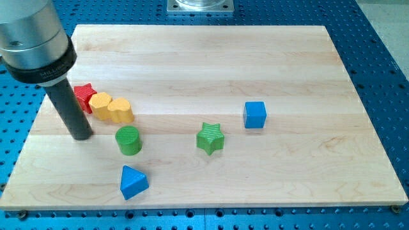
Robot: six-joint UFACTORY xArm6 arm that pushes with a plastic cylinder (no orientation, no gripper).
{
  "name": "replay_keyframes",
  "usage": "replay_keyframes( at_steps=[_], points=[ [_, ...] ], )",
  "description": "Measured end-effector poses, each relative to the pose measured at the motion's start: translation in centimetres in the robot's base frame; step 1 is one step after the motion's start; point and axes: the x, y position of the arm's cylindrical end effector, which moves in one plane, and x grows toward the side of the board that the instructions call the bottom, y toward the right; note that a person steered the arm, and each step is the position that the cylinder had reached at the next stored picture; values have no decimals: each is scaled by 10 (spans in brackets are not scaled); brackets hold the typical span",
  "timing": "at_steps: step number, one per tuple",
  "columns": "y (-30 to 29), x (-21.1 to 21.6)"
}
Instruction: Place the yellow blocks vertically above the green circle
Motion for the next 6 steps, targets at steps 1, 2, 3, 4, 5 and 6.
replay_keyframes(
  at_steps=[1,2,3,4,5,6],
  points=[
    [2,0],
    [4,0],
    [-3,0],
    [-25,-1],
    [17,-11],
    [63,-15]
  ],
)
